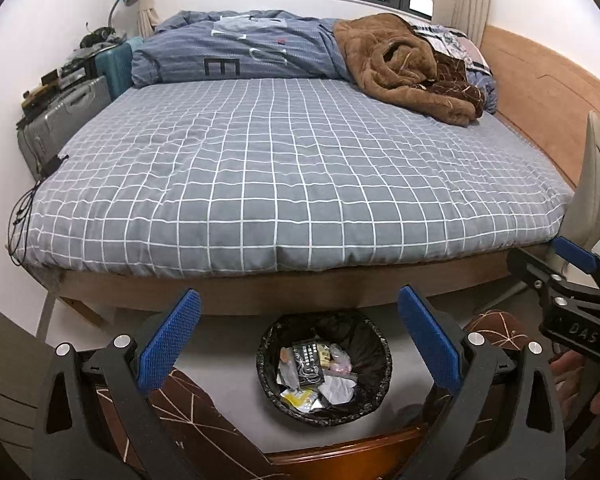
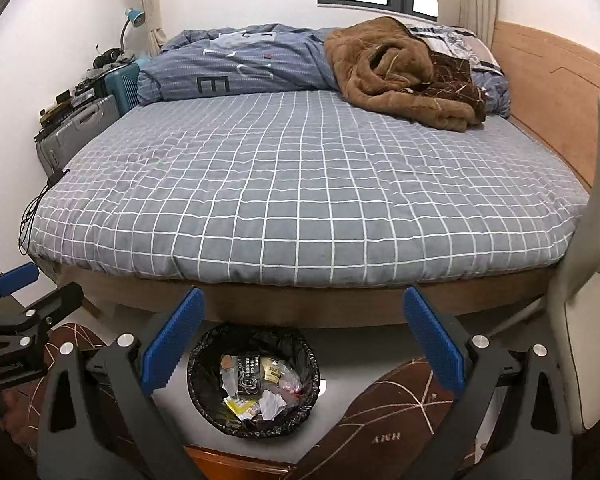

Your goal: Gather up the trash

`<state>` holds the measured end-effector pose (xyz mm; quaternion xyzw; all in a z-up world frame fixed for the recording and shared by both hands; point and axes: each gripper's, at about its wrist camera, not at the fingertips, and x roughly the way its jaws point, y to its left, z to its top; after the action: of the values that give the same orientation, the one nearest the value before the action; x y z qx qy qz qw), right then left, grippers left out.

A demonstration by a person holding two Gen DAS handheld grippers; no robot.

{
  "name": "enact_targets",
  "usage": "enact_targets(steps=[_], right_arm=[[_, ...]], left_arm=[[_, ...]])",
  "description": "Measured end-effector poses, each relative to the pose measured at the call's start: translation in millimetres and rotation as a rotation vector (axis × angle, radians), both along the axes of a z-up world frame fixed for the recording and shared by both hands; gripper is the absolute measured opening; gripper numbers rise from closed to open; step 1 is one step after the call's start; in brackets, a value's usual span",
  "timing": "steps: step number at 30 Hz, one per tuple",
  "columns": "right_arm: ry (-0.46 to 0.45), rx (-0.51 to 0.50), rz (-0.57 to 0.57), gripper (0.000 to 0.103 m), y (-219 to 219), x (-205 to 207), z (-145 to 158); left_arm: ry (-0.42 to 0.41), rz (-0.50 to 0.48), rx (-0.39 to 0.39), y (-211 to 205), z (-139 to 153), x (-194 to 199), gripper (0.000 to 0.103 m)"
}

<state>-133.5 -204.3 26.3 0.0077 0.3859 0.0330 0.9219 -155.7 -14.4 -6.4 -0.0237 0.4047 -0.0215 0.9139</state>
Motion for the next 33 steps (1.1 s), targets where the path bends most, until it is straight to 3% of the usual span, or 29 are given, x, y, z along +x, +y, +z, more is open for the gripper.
enact_targets(steps=[33], right_arm=[[0.023,0.009,0.010,0.096,4.7,-5.4,-6.2]], left_arm=[[0.015,0.009,0.026,1.3,-5.0,-1.4,0.097]])
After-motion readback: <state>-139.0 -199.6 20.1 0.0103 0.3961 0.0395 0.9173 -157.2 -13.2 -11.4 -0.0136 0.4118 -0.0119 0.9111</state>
